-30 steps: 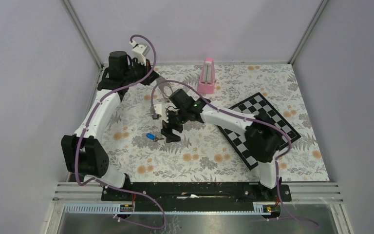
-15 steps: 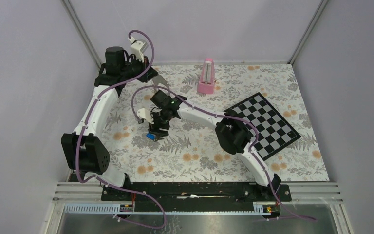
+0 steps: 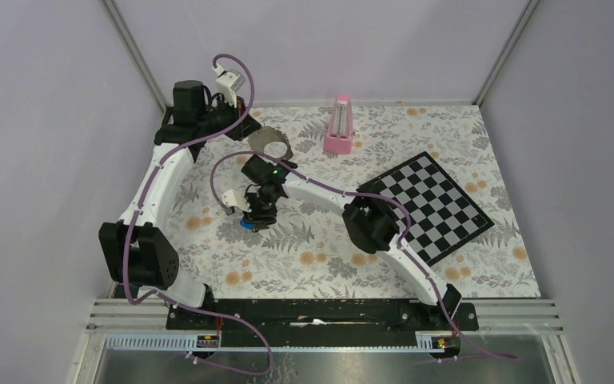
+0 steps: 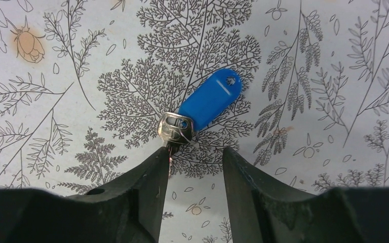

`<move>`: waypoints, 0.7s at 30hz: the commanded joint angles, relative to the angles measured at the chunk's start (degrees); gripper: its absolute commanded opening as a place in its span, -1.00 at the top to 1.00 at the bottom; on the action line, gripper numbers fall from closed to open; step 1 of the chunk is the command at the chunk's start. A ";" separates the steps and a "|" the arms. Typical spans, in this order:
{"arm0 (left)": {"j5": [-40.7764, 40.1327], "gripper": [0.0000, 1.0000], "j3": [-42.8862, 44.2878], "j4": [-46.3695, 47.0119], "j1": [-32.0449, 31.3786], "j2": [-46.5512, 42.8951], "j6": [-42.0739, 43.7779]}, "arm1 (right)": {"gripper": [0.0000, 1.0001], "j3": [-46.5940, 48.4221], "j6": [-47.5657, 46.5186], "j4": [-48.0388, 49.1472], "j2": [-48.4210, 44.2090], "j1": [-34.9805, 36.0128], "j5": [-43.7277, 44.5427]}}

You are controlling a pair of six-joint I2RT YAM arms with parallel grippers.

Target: Put the keys on the keyring

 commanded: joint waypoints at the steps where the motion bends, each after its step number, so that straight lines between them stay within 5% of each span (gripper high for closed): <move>1: 2.09 1.00 -0.31 2.29 0.08 -3.35 1.38 | 0.01 4.26 -2.59 -2.47 1.59 0.83 -0.48; 21: 2.60 1.00 -2.78 2.02 0.07 -4.64 2.82 | 0.21 7.16 -4.51 -5.39 2.97 2.12 -1.80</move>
